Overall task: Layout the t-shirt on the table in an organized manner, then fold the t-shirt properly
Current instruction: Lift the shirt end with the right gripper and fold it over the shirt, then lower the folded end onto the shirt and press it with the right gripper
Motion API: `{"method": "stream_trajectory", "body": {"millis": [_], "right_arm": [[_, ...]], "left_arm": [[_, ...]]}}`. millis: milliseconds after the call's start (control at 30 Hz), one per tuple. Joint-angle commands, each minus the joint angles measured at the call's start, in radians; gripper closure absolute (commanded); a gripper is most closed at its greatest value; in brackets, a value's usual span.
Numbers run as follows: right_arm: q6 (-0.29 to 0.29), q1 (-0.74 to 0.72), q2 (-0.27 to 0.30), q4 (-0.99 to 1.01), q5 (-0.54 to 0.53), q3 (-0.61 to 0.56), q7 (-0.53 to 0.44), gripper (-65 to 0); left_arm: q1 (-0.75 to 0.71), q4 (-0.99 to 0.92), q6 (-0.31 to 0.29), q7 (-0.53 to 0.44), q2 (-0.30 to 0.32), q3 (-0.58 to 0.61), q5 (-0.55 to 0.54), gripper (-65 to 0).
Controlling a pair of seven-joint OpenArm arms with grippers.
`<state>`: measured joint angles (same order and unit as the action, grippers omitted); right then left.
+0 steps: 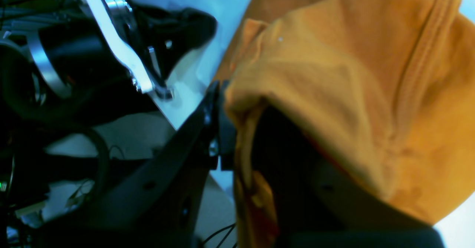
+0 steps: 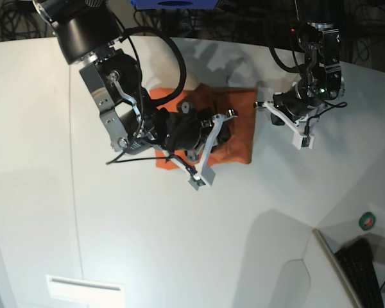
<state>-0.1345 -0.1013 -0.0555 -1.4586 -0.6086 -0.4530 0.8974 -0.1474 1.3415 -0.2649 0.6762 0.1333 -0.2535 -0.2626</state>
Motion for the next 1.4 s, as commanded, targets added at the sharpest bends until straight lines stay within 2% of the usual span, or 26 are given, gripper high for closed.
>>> {"method": "stream_trajectory", "body": {"millis": [0, 100, 167, 433, 567, 733, 767, 800, 900, 967, 1100, 1367], "right_arm": [[0.002, -0.028, -0.017, -0.003, -0.017, -0.014, -0.028, 0.0], [0.075, -0.058, -0.020, 0.049, -0.017, -0.054, -0.067, 0.0], [0.097, -0.074, -0.019, 0.078, -0.017, -0.088, -0.097, 0.0], [0.100, -0.081, -0.020, 0.103, -0.018, -0.106, -0.106, 0.0], [0.100, -0.082, -0.020, 0.103, -0.020, -0.100, -0.108, 0.0], [0.100, -0.067, -0.027, 0.103, -0.023, -0.105, -0.106, 0.0], [0.100, -0.065, -0.034, 0.103, -0.023, -0.106, -0.106, 0.0], [0.100, -0.065, -0.037, 0.103, -0.023, -0.106, -0.106, -3.2], [0.100, -0.059, -0.042, 0.103, -0.023, -0.106, -0.108, -28.8], [0.100, -0.058, -0.043, 0.103, -0.023, -0.106, -0.113, -39.2], [0.100, -0.059, -0.050, 0.103, -0.023, -0.137, -0.163, -39.0], [0.101, -0.147, -0.079, 0.100, -0.023, -0.341, -0.165, -38.9]], "left_arm": [[0.007, 0.013, -0.003, -0.009, 0.006, -0.002, -0.005, 0.0], [0.007, 0.016, -0.003, -0.009, 0.006, -0.004, -0.005, 0.0], [0.007, 0.016, -0.003, -0.009, 0.006, -0.007, -0.005, 0.0], [0.007, 0.017, -0.003, -0.009, 0.021, -0.010, -0.007, 0.0], [-0.010, 0.022, -0.003, -0.009, 0.062, -0.013, -0.013, 0.0], [-0.090, 0.111, -0.010, -0.008, 0.102, -0.168, -0.014, 0.0], [-0.111, 0.137, -0.030, -0.006, 0.114, -0.211, -0.014, 0.0], [-0.133, 0.155, -0.067, -0.005, 0.128, -0.258, -0.014, 0.0], [-0.183, 0.175, -0.219, -0.003, 0.141, -0.462, -0.014, 0.0], [-0.203, 0.171, -0.296, -0.003, 0.142, -0.593, -0.005, 0.0], [-0.257, 0.169, -0.314, -0.003, 0.182, -0.680, -0.011, 0.0], [-0.258, 0.169, -0.314, -0.003, 0.180, -0.682, -0.013, 0.0]]}}
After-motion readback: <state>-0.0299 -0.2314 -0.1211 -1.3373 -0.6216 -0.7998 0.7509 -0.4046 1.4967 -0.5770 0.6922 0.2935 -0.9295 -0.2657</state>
